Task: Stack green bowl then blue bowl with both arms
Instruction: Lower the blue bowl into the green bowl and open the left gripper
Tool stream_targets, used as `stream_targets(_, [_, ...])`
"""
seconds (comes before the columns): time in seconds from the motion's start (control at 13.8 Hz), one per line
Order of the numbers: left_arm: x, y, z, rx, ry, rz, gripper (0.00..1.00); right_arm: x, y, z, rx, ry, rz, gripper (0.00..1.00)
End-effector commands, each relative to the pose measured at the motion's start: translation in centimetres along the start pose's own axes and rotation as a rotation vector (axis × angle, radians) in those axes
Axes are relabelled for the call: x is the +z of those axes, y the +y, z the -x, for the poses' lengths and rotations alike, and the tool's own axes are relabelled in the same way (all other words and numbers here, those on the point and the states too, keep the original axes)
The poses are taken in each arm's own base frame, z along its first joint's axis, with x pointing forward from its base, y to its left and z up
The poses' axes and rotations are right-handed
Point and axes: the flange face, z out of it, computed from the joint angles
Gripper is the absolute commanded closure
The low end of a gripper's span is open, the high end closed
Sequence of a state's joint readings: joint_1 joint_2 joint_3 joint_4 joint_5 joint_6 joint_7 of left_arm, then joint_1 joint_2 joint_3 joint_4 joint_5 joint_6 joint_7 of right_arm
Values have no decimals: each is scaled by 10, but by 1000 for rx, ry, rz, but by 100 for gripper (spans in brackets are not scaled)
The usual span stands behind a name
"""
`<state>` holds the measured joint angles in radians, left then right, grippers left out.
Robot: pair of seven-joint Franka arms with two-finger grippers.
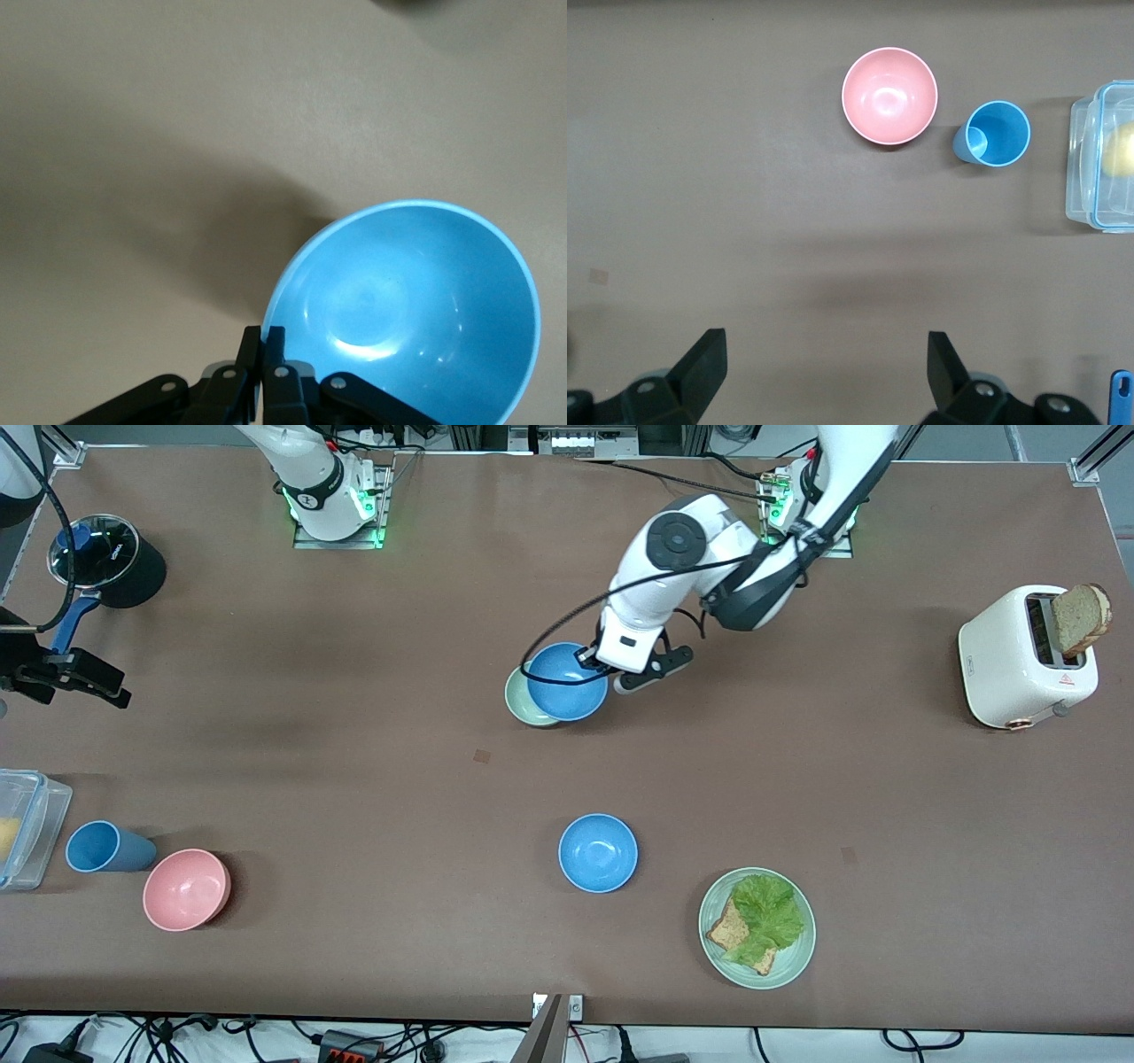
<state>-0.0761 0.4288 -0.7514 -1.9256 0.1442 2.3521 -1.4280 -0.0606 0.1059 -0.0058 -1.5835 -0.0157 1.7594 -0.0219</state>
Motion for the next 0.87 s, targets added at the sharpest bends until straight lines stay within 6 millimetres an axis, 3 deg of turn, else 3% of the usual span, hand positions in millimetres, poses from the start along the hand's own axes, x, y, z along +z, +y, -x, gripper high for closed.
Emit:
stream_targets(0.0, [15, 19, 7, -29, 24, 3, 99, -7, -3, 4, -24, 4, 6, 0])
stream_targets(0.43, [44, 29, 21, -44, 46, -13, 99, -6, -9, 3, -30, 2, 5, 0])
stream_targets(0.79, [47, 29, 22, -42, 47, -18, 99, -10, -14, 3, -42, 2, 5, 0])
